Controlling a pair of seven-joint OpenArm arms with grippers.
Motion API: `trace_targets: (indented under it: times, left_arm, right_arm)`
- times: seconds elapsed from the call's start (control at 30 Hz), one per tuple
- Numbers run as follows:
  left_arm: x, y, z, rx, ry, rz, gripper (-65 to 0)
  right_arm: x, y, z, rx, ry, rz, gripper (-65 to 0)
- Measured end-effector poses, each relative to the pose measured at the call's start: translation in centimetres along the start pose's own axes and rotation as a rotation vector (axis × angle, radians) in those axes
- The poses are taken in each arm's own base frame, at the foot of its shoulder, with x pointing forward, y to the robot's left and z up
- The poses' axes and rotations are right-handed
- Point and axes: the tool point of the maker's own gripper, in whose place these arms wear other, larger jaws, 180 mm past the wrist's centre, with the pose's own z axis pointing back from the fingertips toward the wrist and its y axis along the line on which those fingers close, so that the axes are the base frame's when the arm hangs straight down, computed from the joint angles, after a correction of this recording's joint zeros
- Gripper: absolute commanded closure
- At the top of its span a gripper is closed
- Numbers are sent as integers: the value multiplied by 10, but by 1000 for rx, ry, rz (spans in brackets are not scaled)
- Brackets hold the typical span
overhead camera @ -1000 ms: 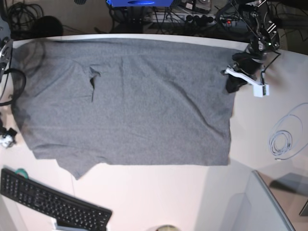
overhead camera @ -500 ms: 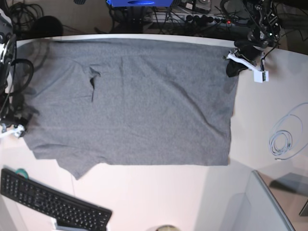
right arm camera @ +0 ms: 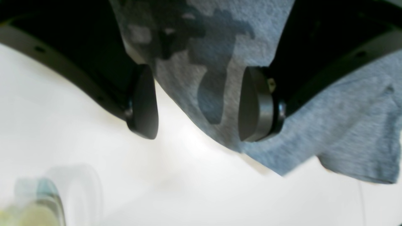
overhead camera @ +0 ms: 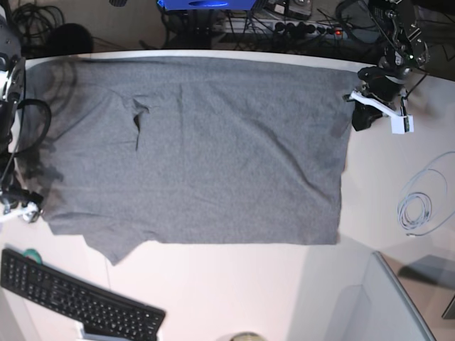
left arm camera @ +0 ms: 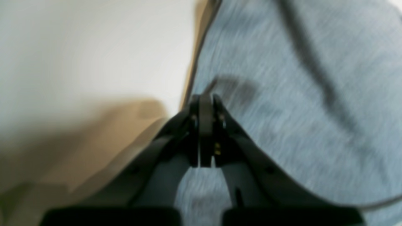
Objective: Layout the t-shirt on the table in an organized manner, then fold the t-shirt properly
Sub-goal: 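Drag the held shirt corners outward with both grippers to stretch it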
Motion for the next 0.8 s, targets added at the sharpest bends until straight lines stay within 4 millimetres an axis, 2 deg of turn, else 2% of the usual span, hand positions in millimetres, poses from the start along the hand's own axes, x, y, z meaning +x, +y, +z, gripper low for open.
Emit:
trace_targets:
  times: [0.03,0.1,0.17,0.27,0.33,0.53,0.6,0.7,0.8]
  left_arm:
    - [-2,-3,-1,-3,0,10,0]
    - [-18,-6,-5,-15,33,41,0]
    - [-40,0,-5,-2,82,76,0]
    - [-49,14,-1,-1,93,107,0]
    - [-45,29,2,27,99,92,0]
    - [-39,61,18,121,65,127,0]
    - [-35,63,21,132,73,108,0]
    - [-16,58,21,129,32,69,0]
    - [-5,45,19,107,-4,55,0]
  right_arm:
    - [1,0,0,0,-5,0,-377]
    - [3,1,0,1,-33,-2,-377]
    - [-2,2,-2,0,-32,-11,-377]
    - [-15,4,-4,0,-1,-24,-377]
    - [-20,4,-5,-1,14,-28,-377]
    - [-15,7,-6,2,3,-30,-377]
    - [-15,6,-5,2,4,-30,-377]
    - [-19,12,-7,11,10,-34,-377]
    - [-36,25,-9,32,74,-40,-377]
